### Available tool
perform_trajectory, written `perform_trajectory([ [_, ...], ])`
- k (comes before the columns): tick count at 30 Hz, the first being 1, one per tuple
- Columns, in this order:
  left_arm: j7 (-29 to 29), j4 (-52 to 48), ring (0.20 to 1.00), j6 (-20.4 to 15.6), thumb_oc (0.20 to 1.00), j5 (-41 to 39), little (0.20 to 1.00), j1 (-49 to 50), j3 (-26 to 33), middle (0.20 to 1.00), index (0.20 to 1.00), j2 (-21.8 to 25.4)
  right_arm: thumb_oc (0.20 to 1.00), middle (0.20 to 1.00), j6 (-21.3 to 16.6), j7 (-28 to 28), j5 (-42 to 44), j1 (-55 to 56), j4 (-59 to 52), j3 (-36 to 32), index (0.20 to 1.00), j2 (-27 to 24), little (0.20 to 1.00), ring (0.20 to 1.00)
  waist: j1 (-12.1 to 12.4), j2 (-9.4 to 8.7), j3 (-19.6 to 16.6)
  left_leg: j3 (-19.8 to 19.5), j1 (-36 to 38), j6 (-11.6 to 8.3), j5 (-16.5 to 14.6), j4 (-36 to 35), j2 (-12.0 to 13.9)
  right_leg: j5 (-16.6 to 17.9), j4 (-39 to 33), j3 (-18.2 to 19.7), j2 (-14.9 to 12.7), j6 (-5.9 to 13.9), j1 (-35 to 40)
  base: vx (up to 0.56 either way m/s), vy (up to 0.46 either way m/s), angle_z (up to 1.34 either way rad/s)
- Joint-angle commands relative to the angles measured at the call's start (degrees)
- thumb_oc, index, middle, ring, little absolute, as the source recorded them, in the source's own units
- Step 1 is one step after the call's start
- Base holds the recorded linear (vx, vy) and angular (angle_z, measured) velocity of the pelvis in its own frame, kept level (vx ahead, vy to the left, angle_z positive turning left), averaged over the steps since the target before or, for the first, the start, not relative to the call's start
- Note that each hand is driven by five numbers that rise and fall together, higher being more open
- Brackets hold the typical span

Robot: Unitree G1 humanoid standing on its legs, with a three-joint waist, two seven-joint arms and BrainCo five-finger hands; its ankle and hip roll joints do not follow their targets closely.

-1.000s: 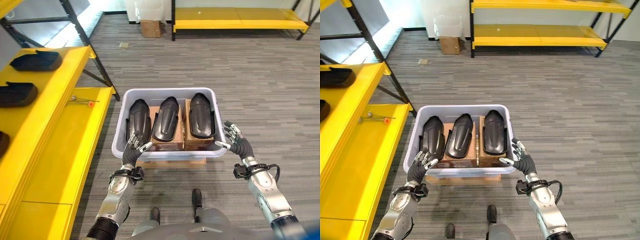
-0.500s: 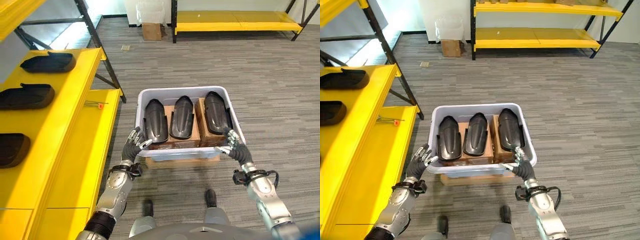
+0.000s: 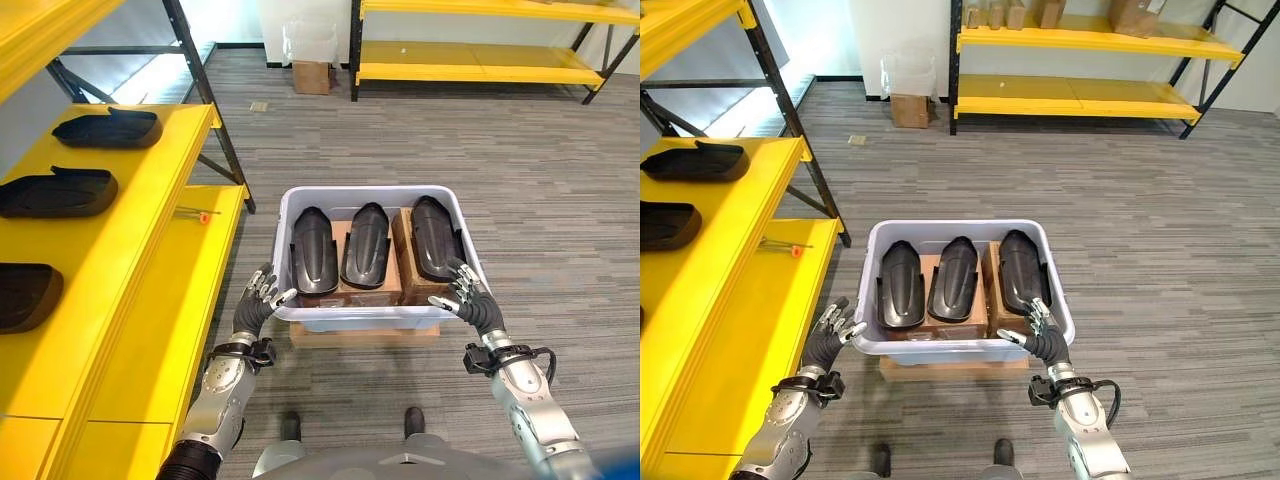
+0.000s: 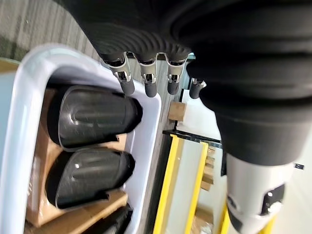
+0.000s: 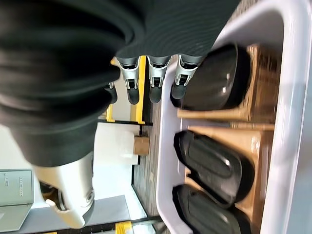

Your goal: Move parts from the plastic box to the shelf.

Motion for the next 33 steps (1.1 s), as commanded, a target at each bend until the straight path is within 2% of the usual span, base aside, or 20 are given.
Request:
perform_trajectory([
  [1, 0.54, -3.10, 1.000, -3.41, 1.000, 1.00, 1.000, -2.38, 1.58, 1.000, 1.000, 0.34, 1.000, 1.000, -3.70, -0.47, -0.47, -3.70, -4.72, -4.04, 1.000, -1.94, 1.000, 1.000, 0.41, 1.63, 0.52, 1.23, -0.80, 1.13, -3.92, 5.68, 1.45, -1.98, 5.39, -0.16, -2.35, 0.87, 0.76, 0.03, -0.065, -0.07],
  [8, 0.68, -6.26, 1.000, -4.67, 1.000, 0.88, 1.000, -4.78, 3.27, 1.000, 1.000, 1.10, 1.000, 1.000, -5.40, -2.65, -3.03, -8.51, -5.81, -7.16, 1.000, -4.63, 1.000, 1.000, 0.22, 2.59, 1.23, 1.79, -0.88, -0.11, -2.80, 4.48, 2.65, -2.45, 5.09, -1.13, -1.52, 0.64, 0.57, 0.03, -0.046, -0.01],
  [15, 1.38, -8.14, 1.000, -5.93, 1.000, -0.57, 1.000, -7.14, 3.61, 1.000, 1.000, 1.40, 1.000, 1.000, -5.95, -5.28, -4.86, -15.69, -4.55, -7.15, 1.000, -7.00, 1.000, 1.000, 0.62, 3.51, 2.92, 2.56, -2.50, -0.56, -2.39, 4.59, 3.00, -2.27, 5.68, -0.78, -1.58, 0.75, -2.22, -0.03, -0.016, -0.04],
  [21, 3.05, -11.39, 1.000, -8.40, 1.000, -2.49, 1.000, -11.60, 2.84, 1.000, 1.000, 1.78, 1.000, 1.000, -6.64, -9.79, -7.79, -29.26, -2.14, -3.86, 1.000, -8.80, 1.000, 1.000, 1.40, 4.87, 7.95, 2.87, -7.40, -0.79, -1.84, 6.80, 3.68, -3.17, 10.42, 0.29, -1.36, 0.28, -9.45, -0.09, -0.030, -0.05],
  [26, 4.22, -13.30, 1.000, -9.60, 1.000, -3.10, 1.000, -16.54, -0.27, 1.000, 1.000, 2.36, 1.000, 1.000, -6.46, -14.58, -8.21, -40.53, 2.53, -2.04, 1.000, -10.40, 1.000, 1.000, 2.06, 6.02, 11.44, 1.90, -12.39, -1.09, -0.70, 7.91, 3.80, -3.33, 13.57, 0.83, -1.21, 0.17, -15.64, -0.07, -0.033, 0.03],
  [33, 4.33, -15.48, 1.000, -10.13, 1.000, -4.06, 1.000, -18.86, -3.34, 1.000, 1.000, 2.96, 1.000, 1.000, -6.07, -19.24, -6.25, -53.13, 13.24, 0.20, 1.000, -13.87, 1.000, 1.000, 3.01, 6.64, 13.30, 2.39, -15.94, -1.13, 0.27, 7.20, 4.00, -2.47, 14.69, 1.97, -0.57, 0.15, -21.27, -0.03, -0.008, -0.02],
])
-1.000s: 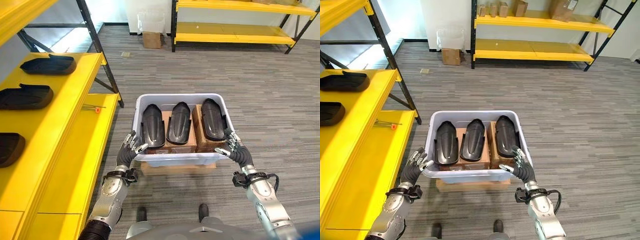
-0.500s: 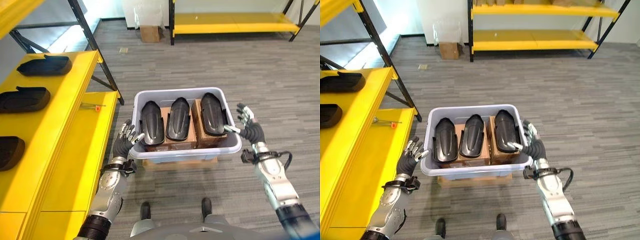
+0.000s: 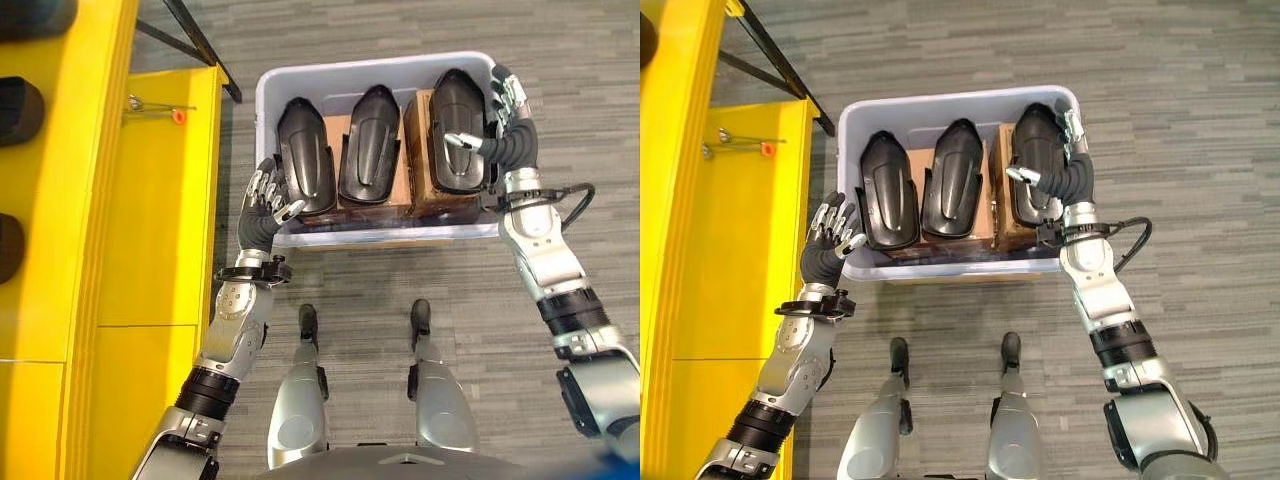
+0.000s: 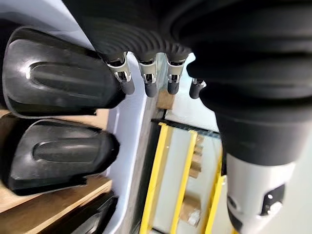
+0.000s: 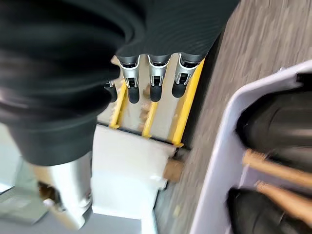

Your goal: Move parts from the plastic box to the shelf.

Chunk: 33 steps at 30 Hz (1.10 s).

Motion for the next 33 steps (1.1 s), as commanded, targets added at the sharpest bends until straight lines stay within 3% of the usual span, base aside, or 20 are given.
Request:
perform_trajectory([
  [1, 0.57, -4.41, 1.000, -4.12, 1.000, -0.89, 1.000, -0.69, -1.60, 1.000, 1.000, 1.79, 1.000, 1.000, -2.84, -2.86, 0.78, -6.14, 0.47, 0.25, 1.000, -2.91, 1.000, 1.000, 1.54, -0.40, -2.94, 2.05, 0.41, -0.07, -3.72, 5.59, 1.56, -7.46, 14.56, 1.39, -3.47, 2.01, -4.84, -0.03, 0.009, -0.05],
  [14, 0.85, -6.25, 1.000, -3.89, 1.000, -1.71, 1.000, -2.94, -5.96, 1.000, 1.000, 3.49, 1.000, 1.000, -1.59, -5.32, 6.00, -27.18, 20.05, 9.86, 1.000, -6.90, 1.000, 1.000, 2.25, 0.08, 1.50, 2.74, -4.14, 0.36, -3.80, 6.93, 0.54, -5.75, 15.74, 3.55, -3.03, 2.00, -11.44, -0.02, 0.015, -0.06],
  [26, 2.70, -5.71, 1.000, -4.22, 1.000, -1.34, 1.000, -5.47, -7.39, 1.000, 1.000, 3.56, 1.000, 1.000, -0.08, -4.03, 2.79, -29.86, 24.66, 16.22, 1.000, -2.49, 1.000, 1.000, 2.26, -0.13, 4.56, 2.17, -6.17, 0.51, -3.45, 6.99, 0.19, -5.27, 16.01, 3.67, -2.71, 1.58, -13.84, -0.01, -0.007, -0.04],
  [33, 4.05, -4.74, 1.000, -4.27, 1.000, -1.22, 1.000, -6.60, -8.56, 1.000, 1.000, 2.55, 1.000, 1.000, -0.10, -2.67, 9.04, -27.06, 32.18, 14.37, 1.000, 5.63, 1.000, 1.000, 2.62, 0.27, 6.38, 1.22, -7.66, 0.72, -3.15, 7.20, -0.17, -5.34, 16.19, 3.17, -2.69, 1.06, -14.73, -0.03, -0.008, 0.03],
])
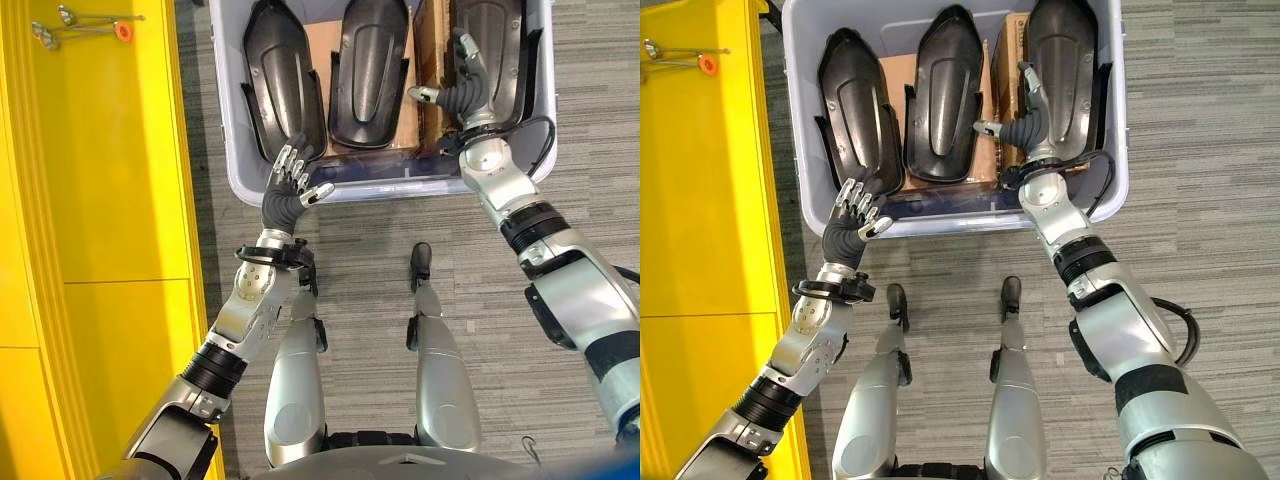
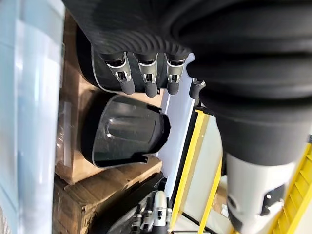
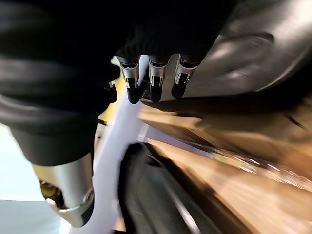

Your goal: Move parts from the plastic box to the shelf.

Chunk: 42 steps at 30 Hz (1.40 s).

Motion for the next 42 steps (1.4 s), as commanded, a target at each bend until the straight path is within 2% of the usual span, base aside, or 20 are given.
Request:
perform_trajectory([
  [1, 0.64, -4.60, 1.000, -3.68, 1.000, 1.05, 1.000, -0.97, -0.97, 1.000, 1.000, 0.54, 1.000, 1.000, -2.08, 1.18, 5.01, -2.70, -1.87, -0.88, 1.000, -2.69, 1.000, 1.000, 0.92, 1.47, 0.21, 0.08, 1.00, 0.52, -3.41, 4.06, 0.30, -6.29, 12.72, 0.51, -2.51, 1.32, -4.26, 0.00, 0.000, 0.00],
  [5, 0.83, -3.63, 1.000, -3.46, 1.000, 1.37, 1.000, -1.12, -0.87, 1.000, 1.000, 0.10, 1.000, 1.000, -2.43, 2.61, 7.26, -0.11, -4.15, -0.84, 1.000, 0.18, 1.000, 1.000, 0.83, 1.09, 0.72, -0.01, 1.25, 0.53, -3.71, 4.15, 0.32, -6.58, 12.98, 0.35, -2.34, 1.28, -4.11, 0.00, 0.000, 0.00],
  [7, 1.20, -3.41, 1.000, -3.51, 1.000, 1.43, 1.000, -1.24, -0.30, 1.000, 1.000, -0.17, 1.000, 1.000, -2.73, 4.00, 8.00, 2.71, -8.92, -0.31, 1.000, 1.65, 1.000, 1.000, 0.68, 0.82, 0.75, -0.24, 0.89, 0.56, -3.56, 4.16, 0.37, -6.37, 12.72, 0.16, -2.47, 1.22, -4.22, 0.00, 0.000, 0.00],
  [13, 1.67, -2.83, 1.000, -3.46, 1.000, 1.77, 1.000, -1.20, 0.61, 1.000, 1.000, -0.78, 1.000, 1.000, -3.47, 5.64, 8.49, 8.32, -17.97, -0.03, 1.000, 2.00, 1.000, 1.000, 0.13, 0.44, 1.00, -0.62, 0.55, 0.55, -3.85, 4.62, 0.22, -6.84, 12.98, -0.30, -2.66, 1.20, -3.90, 0.00, 0.000, 0.00],
  [16, 2.11, -2.65, 1.000, -3.22, 1.000, 2.15, 1.000, -0.81, 1.80, 1.000, 1.000, -1.15, 1.000, 1.000, -4.17, 7.39, 8.58, 13.84, -27.21, -0.37, 1.000, 1.77, 1.000, 1.000, -0.35, -0.05, 1.00, -0.85, 0.15, 0.65, -3.95, 5.04, 0.14, -6.88, 13.18, -0.51, -2.87, 1.15, -3.93, 0.00, 0.000, 0.00],
  [17, 2.11, -2.67, 1.000, -3.22, 1.000, 2.15, 1.000, -0.79, 1.78, 1.000, 1.000, -1.15, 1.000, 1.000, -4.13, 7.37, 8.57, 13.90, -27.28, -0.38, 1.000, 1.75, 1.000, 1.000, -0.35, -0.04, 1.00, -0.86, 0.15, 0.66, -3.95, 5.05, 0.14, -6.88, 13.19, -0.52, -2.87, 1.15, -3.92, 0.03, -0.025, 0.05],
  [18, 2.53, -2.57, 1.000, -3.22, 1.000, 2.46, 1.000, -0.57, 2.66, 1.000, 1.000, -1.41, 1.000, 1.000, -5.02, 8.14, 9.31, 17.72, -32.81, -1.80, 1.000, 1.47, 1.000, 1.000, -0.72, -0.27, 1.00, -1.10, -0.11, 0.63, -4.04, 5.16, -0.03, -6.93, 13.22, -0.70, -3.08, 1.25, -3.87, 0.01, -0.017, 0.06],
  [20, 2.65, -2.70, 1.000, -3.19, 1.000, 2.60, 1.000, -0.39, 2.87, 1.000, 1.000, -1.42, 1.000, 1.000, -5.28, 8.38, 9.25, 18.84, -35.00, -2.26, 1.000, 1.38, 1.000, 1.000, -0.78, -0.32, 1.00, -1.17, -0.11, 0.61, -4.07, 5.17, -0.05, -6.92, 13.15, -0.87, -3.21, 1.29, -3.76, 0.02, -0.010, 0.11],
  [21, 3.02, -2.96, 1.000, -3.22, 1.000, 2.96, 1.000, -0.18, 3.49, 1.000, 1.000, -1.46, 1.000, 1.000, -6.19, 8.07, 8.58, 21.82, -40.21, -4.39, 1.000, 0.51, 1.000, 1.000, -1.15, -0.66, 0.87, -1.16, -0.01, 0.66, -4.27, 5.23, -0.19, -6.82, 12.85, -0.97, -3.31, 1.38, -3.44, 0.02, -0.002, 0.14],
  [30, 3.90, -4.39, 1.000, -2.99, 1.000, 4.17, 1.000, 1.59, 4.95, 1.000, 1.000, -1.38, 1.000, 1.000, -9.01, 6.04, 3.78, 30.19, -56.05, -11.18, 1.000, -0.52, 1.000, 1.000, -2.39, -1.45, 0.13, -0.85, 0.33, 0.82, -5.01, 5.36, -0.29, -6.82, 12.40, -0.82, -3.53, 1.59, -2.88, 0.00, 0.000, 0.02],
  [35, 4.96, -5.92, 1.000, -3.30, 1.000, 4.96, 1.000, 2.52, 5.46, 1.000, 1.000, -0.79, 1.000, 1.000, -12.58, 1.63, 1.72, 34.00, -65.17, -17.42, 1.000, 0.12, 1.000, 1.000, -3.34, -1.66, -0.50, -0.35, 0.82, 0.72, -5.25, 5.13, -0.40, -6.87, 12.29, -0.52, -3.50, 1.79, -2.76, 0.00, 0.000, 0.00],
  [39, 5.31, -6.54, 1.000, -3.34, 1.000, 5.09, 1.000, 3.22, 5.24, 1.000, 1.000, -0.58, 1.000, 1.000, -13.67, -1.13, -0.41, 35.12, -68.40, -18.74, 1.000, 1.36, 1.000, 1.000, -3.84, -1.74, -0.68, -0.05, 1.19, 0.76, -5.46, 4.98, -0.32, -6.81, 12.16, -0.19, -3.32, 1.88, -2.80, 0.00, 0.000, 0.00],
  [42, 5.33, -6.89, 1.000, -3.07, 1.000, 5.25, 1.000, 3.64, 5.03, 1.000, 1.000, -0.45, 1.000, 1.000, -14.17, -0.32, 2.01, 36.79, -69.24, -18.85, 1.000, 2.05, 1.000, 1.000, -4.13, -2.01, -0.60, 0.10, 1.20, 0.77, -5.59, 5.10, -0.26, -6.79, 12.24, -0.06, -3.22, 1.87, -2.90, 0.00, 0.000, 0.00],
])
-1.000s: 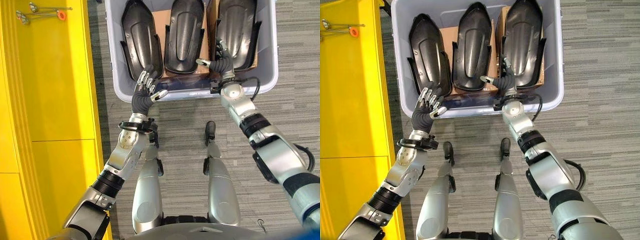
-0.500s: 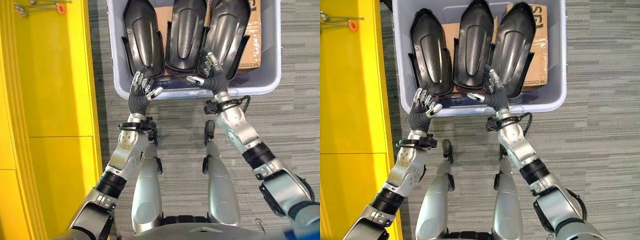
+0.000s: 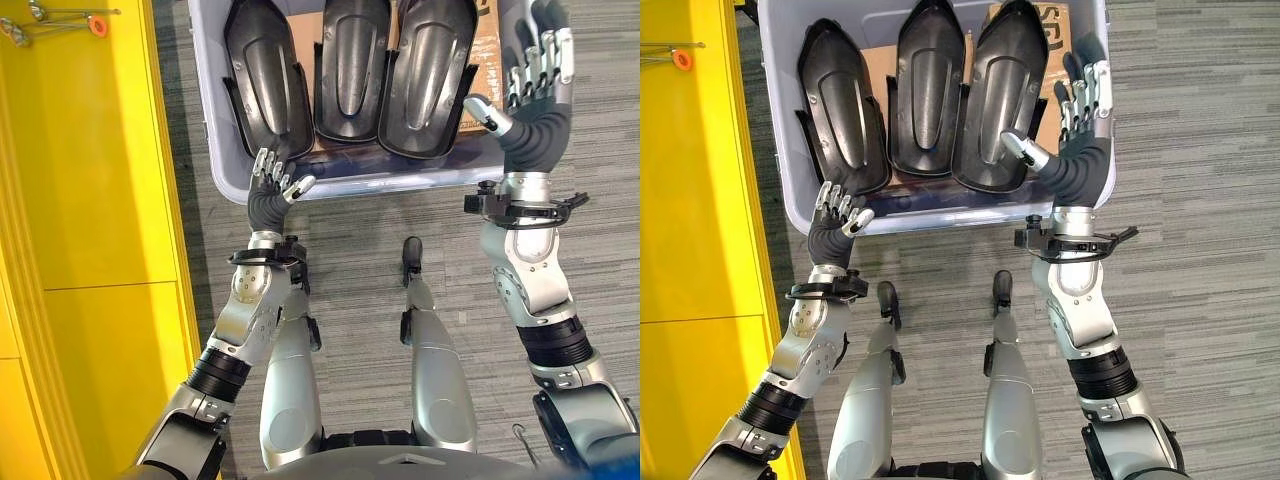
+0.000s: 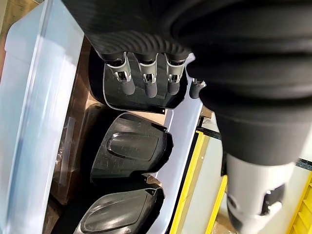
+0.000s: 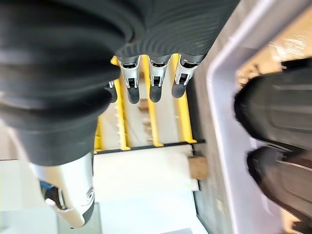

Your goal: Move parts from the plastic box to the shelf.

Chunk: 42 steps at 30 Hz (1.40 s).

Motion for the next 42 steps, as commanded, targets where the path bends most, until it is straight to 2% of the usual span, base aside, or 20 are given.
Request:
perform_trajectory([
  [1, 0.68, -6.84, 1.000, -3.14, 1.000, 3.33, 1.000, 1.87, 0.36, 1.000, 1.000, 2.94, 1.000, 1.000, -4.65, -1.22, -0.19, 0.86, -4.52, -3.81, 1.000, 1.35, 1.000, 1.000, -0.39, -1.40, -1.00, 1.43, 3.08, 0.85, -5.88, 4.28, -0.35, -6.58, 11.89, 1.32, -3.19, 2.09, -2.29, 0.00, 0.000, 0.00],
  [6, 1.36, -6.50, 1.000, -3.42, 1.000, 3.45, 1.000, 1.87, 0.28, 1.000, 1.000, 2.67, 1.000, 1.000, -3.87, -4.13, -1.64, 2.08, -1.89, -4.16, 1.000, 2.18, 1.000, 1.000, -0.63, -1.43, -1.13, 1.63, 3.56, 0.93, -5.79, 3.71, -0.31, -6.47, 11.61, 1.51, -3.03, 2.12, -2.08, 0.00, 0.000, 0.00],
  [15, 2.44, -6.45, 1.000, -4.59, 1.000, 4.24, 1.000, 0.79, -0.42, 1.000, 1.000, 2.11, 1.000, 1.000, 1.12, -15.00, -11.77, -8.07, 13.60, -5.81, 1.000, 0.29, 1.000, 1.000, 0.58, 0.01, -0.96, 1.04, 2.63, 1.12, -6.14, 4.08, -0.71, -7.00, 11.95, 1.32, -3.13, 1.97, -2.70, 0.00, -0.002, 0.00],
  [28, 1.35, -6.30, 1.000, -5.31, 1.000, 2.83, 1.000, -0.50, -2.15, 1.000, 1.000, 2.38, 1.000, 1.000, 5.50, -17.75, -12.59, -22.10, 32.27, -2.91, 1.000, -3.92, 1.000, 1.000, 2.61, 1.19, -0.71, -0.23, 0.45, 1.40, -5.92, 5.07, -1.44, -6.98, 12.92, 1.30, -3.42, 1.68, -4.03, 0.00, -0.003, 0.02],
  [42, 0.56, -5.88, 1.000, -4.99, 1.000, 2.00, 1.000, -1.04, -3.73, 1.000, 1.000, 3.04, 1.000, 1.000, 6.02, -17.59, -6.64, -29.38, 48.25, -0.72, 1.000, -4.98, 1.000, 1.000, 3.69, 1.95, 0.03, -0.62, -0.92, 1.67, -6.01, 5.45, -1.97, -7.11, 13.40, 1.09, -3.52, 1.58, -5.15, 0.00, 0.001, 0.02],
])
